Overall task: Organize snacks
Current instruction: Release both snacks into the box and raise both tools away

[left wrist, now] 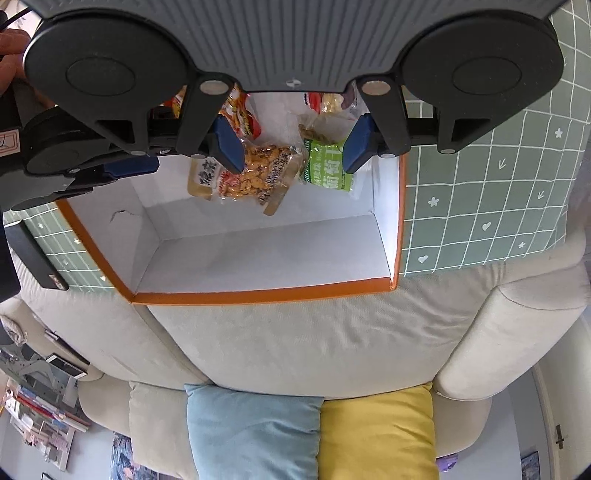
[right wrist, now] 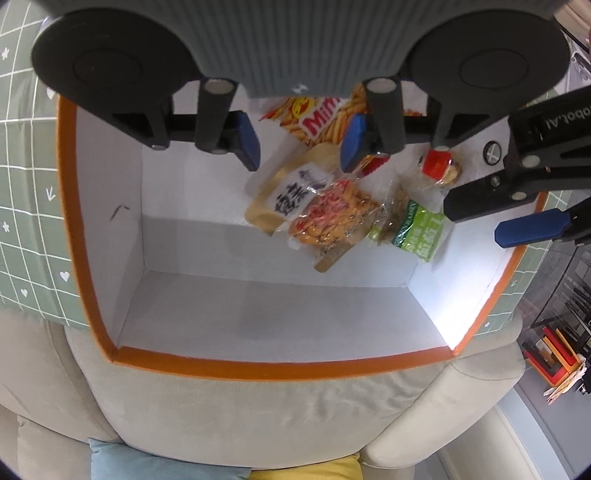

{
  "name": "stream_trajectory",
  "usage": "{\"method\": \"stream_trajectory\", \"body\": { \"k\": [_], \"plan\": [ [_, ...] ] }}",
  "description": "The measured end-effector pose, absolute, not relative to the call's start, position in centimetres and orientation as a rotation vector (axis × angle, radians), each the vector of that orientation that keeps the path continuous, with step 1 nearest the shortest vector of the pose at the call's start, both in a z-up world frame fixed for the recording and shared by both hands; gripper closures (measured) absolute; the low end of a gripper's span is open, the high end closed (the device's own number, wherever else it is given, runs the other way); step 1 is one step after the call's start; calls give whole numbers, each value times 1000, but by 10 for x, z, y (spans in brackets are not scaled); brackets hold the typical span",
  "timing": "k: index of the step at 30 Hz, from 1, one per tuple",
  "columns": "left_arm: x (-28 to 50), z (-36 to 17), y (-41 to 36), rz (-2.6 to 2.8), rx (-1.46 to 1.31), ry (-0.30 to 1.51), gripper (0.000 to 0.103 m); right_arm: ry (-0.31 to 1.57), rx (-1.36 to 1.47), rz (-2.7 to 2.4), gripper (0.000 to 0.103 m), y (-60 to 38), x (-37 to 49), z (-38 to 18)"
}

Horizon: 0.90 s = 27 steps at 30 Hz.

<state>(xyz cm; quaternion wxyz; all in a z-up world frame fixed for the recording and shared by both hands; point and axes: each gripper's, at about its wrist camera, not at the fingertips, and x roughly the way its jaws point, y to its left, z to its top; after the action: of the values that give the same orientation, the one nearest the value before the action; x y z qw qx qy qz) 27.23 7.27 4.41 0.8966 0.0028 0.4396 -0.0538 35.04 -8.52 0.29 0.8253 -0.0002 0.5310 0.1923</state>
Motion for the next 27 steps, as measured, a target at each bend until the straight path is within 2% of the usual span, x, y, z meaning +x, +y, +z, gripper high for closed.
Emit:
{"method": "stream_trajectory", "body": {
  "k": [2,7,17,20,27],
  "plan": [
    [269,47,74,-110,-5,914,37,1114,-5,411,49,-85,344,10],
    [252,60,75,-92,-2,886,38,1082,-2,424,38,-92,324,28],
    [200,89,62,-74,48,772,41,902,22,455,34,-112,264,74],
    [179,93,57,-74,34,744,41,854,37,480,29,-122,239,80],
    [133,93,51,-85,-25,703,41,724,49,467,29,-148,172,80]
  ]
}}
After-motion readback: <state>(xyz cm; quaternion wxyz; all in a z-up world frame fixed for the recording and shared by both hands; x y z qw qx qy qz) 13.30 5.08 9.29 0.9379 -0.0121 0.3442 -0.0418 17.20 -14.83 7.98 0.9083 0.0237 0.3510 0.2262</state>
